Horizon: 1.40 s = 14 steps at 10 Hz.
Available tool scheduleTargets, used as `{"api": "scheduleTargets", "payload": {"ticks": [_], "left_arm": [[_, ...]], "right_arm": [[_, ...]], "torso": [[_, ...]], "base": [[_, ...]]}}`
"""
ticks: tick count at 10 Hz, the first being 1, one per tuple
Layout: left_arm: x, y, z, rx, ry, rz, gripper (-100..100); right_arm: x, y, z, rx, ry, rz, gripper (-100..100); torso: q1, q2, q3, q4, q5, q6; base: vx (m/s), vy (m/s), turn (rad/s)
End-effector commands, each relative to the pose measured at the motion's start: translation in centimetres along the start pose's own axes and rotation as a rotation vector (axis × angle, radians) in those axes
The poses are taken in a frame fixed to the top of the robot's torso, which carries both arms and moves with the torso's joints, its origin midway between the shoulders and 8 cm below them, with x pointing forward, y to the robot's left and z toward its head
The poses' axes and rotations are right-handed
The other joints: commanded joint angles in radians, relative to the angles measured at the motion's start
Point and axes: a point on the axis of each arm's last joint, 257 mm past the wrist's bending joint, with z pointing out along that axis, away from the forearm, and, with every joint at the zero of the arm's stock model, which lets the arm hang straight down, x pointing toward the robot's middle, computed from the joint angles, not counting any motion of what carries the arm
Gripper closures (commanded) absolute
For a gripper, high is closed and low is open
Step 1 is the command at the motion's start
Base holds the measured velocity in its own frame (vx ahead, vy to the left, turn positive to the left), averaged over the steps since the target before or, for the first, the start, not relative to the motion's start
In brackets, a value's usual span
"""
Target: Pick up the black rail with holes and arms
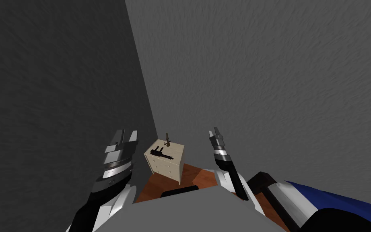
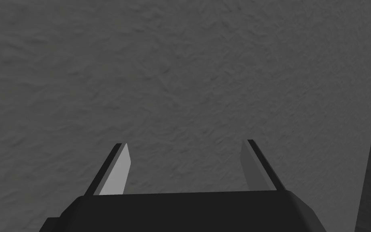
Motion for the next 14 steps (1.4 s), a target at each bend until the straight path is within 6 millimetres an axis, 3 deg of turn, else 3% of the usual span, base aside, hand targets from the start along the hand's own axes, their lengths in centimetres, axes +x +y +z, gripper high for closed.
{"api": "scheduleTargets", "payload": {"ticks": [1, 4, 8, 9, 10, 11, 14], "left_arm": [[0.6, 1.3, -0.1, -0.03, 0.035, -0.005, -100], [1.3, 4.5, -0.2, -0.101, 0.079, -0.019, -100], [2.2, 10.5, -0.6, -0.239, 0.12, -0.046, -100], [2.1, 10.9, -0.8, -0.249, 0.12, -0.045, -100], [2.4, 12.7, -1.0, -0.29, 0.127, -0.053, -100], [2.4, 12.8, -1.1, -0.294, 0.127, -0.052, -100], [3.1, 18.0, -1.5, -0.412, 0.145, -0.075, -100]], "right_arm": [[0.0, 0.0, 0.0, 0.0, 0.0, 0.0, 0], [0.0, 0.0, 0.0, 0.0, 0.0, 0.0, 0], [0.0, 0.0, 0.0, 0.0, 0.0, 0.0, 0], [0.0, 0.0, 0.0, 0.0, 0.0, 0.0, 0], [0.0, 0.0, 0.0, 0.0, 0.0, 0.0, 0], [0.0, 0.0, 0.0, 0.0, 0.0, 0.0, 0], [0.0, 0.0, 0.0, 0.0, 0.0, 0.0, 0]], "torso": [[0.0, 0.0, 0.0, 0.0, 0.0, 0.0], [0.004, 0.001, 0.0, 0.0, 0.001, 0.0], [0.006, 0.001, 0.001, 0.0, 0.001, 0.0], [0.006, 0.002, 0.001, 0.0, 0.002, 0.0], [0.005, 0.001, 0.001, 0.0, 0.001, 0.0], [0.004, 0.0, 0.0, 0.0, 0.001, 0.0], [0.005, 0.0, 0.0, 0.0, 0.001, 0.0]], "base": [[-0.008, 0.022, 0.021], [-0.019, 0.056, 0.02], [-0.02, 0.084, 0.02], [-0.015, 0.06, 0.0], [-0.005, 0.054, 0.014], [-0.002, 0.04, 0.004], [-0.013, 0.076, 0.01]]}}
